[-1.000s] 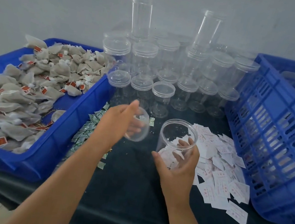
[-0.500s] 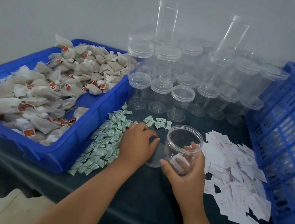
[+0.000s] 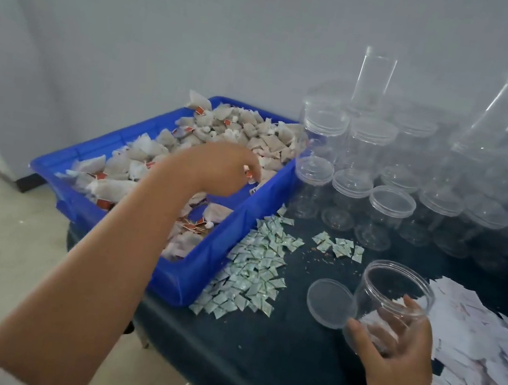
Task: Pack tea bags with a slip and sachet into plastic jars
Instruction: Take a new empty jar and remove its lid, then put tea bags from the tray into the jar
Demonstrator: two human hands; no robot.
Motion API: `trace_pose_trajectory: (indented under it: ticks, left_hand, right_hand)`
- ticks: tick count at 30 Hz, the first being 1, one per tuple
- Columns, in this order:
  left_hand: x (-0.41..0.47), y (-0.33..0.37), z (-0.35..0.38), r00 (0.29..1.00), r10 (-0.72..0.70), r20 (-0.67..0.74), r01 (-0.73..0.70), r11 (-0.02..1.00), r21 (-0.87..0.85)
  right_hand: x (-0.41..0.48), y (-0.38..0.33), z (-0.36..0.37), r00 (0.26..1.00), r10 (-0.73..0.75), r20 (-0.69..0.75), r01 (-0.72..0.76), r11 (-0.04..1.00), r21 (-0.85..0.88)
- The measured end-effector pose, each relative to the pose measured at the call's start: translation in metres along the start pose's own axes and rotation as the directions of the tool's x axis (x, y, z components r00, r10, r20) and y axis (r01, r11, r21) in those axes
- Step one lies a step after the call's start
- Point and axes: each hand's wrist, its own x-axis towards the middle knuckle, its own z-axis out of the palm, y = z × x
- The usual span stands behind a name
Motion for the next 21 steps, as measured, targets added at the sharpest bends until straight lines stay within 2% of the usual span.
trace_pose_trajectory:
  ticks: [1, 2, 3, 4, 5, 6, 7, 8, 10, 13, 16, 17, 19, 21]
  left_hand:
    - [0.003, -0.015, -0.001, 0.982, -0.087, 0.169, 0.058, 0.985, 0.165]
    - [0.004, -0.027, 0.004, 0.923, -0.177, 0.342, 0.079, 0.956, 0.283]
    - [0.007, -0.035, 0.013, 0.834, -0.253, 0.490, 0.088, 0.938, 0.335]
    - [0.010, -0.040, 0.026, 0.743, -0.305, 0.596, 0.111, 0.934, 0.340]
    - [0.010, -0.041, 0.038, 0.681, -0.338, 0.650, 0.120, 0.926, 0.357]
    - [0.010, -0.040, 0.050, 0.650, -0.361, 0.669, 0.085, 0.909, 0.409]
    - [0.011, -0.039, 0.058, 0.653, -0.381, 0.654, 0.027, 0.875, 0.483]
    - [0.013, -0.040, 0.065, 0.693, -0.379, 0.614, -0.014, 0.844, 0.537]
    - [0.011, -0.042, 0.074, 0.758, -0.345, 0.554, 0.022, 0.862, 0.506]
    - [0.014, -0.049, 0.086, 0.842, -0.292, 0.453, 0.209, 0.952, 0.225]
    - [0.026, -0.056, 0.088, 0.965, -0.226, 0.133, 0.209, 0.969, 0.133]
    - [0.029, -0.056, 0.088, 0.982, -0.190, 0.016, 0.188, 0.979, 0.075]
    - [0.034, -0.058, 0.085, 0.970, -0.202, -0.138, 0.185, 0.974, -0.128]
    - [0.037, -0.062, 0.084, 0.952, -0.266, -0.149, 0.215, 0.932, -0.290]
  right_hand:
    - [0.000, 0.000, 0.000, 1.000, -0.002, 0.004, 0.002, 1.000, -0.007]
    - [-0.001, -0.001, 0.001, 1.000, -0.003, 0.006, 0.003, 1.000, -0.010]
    - [-0.001, -0.002, 0.001, 1.000, -0.006, 0.003, 0.007, 1.000, -0.009]
    - [-0.001, -0.003, 0.002, 1.000, -0.015, -0.001, 0.015, 1.000, -0.009]
    - [-0.001, -0.005, 0.002, 1.000, -0.022, -0.004, 0.022, 1.000, -0.011]
    - [-0.001, -0.007, 0.003, 1.000, -0.025, -0.007, 0.025, 1.000, -0.013]
    - [-0.001, -0.009, 0.004, 1.000, -0.021, -0.011, 0.021, 1.000, -0.014]
    - [-0.001, -0.010, 0.004, 1.000, -0.014, -0.016, 0.014, 1.000, -0.016]
    - [-0.001, -0.011, 0.004, 1.000, -0.008, -0.018, 0.007, 1.000, -0.019]
    - [-0.002, -0.012, 0.004, 1.000, -0.011, -0.026, 0.010, 0.999, -0.049]
    - [-0.002, -0.010, 0.003, 1.000, 0.003, -0.031, -0.006, 0.998, -0.067]
    - [-0.002, -0.011, 0.003, 0.999, 0.002, -0.033, -0.005, 0.997, -0.073]
    - [-0.003, -0.014, 0.004, 0.999, -0.004, -0.040, 0.000, 0.997, -0.079]
    - [-0.003, -0.017, 0.004, 0.999, -0.002, -0.051, -0.003, 0.995, -0.099]
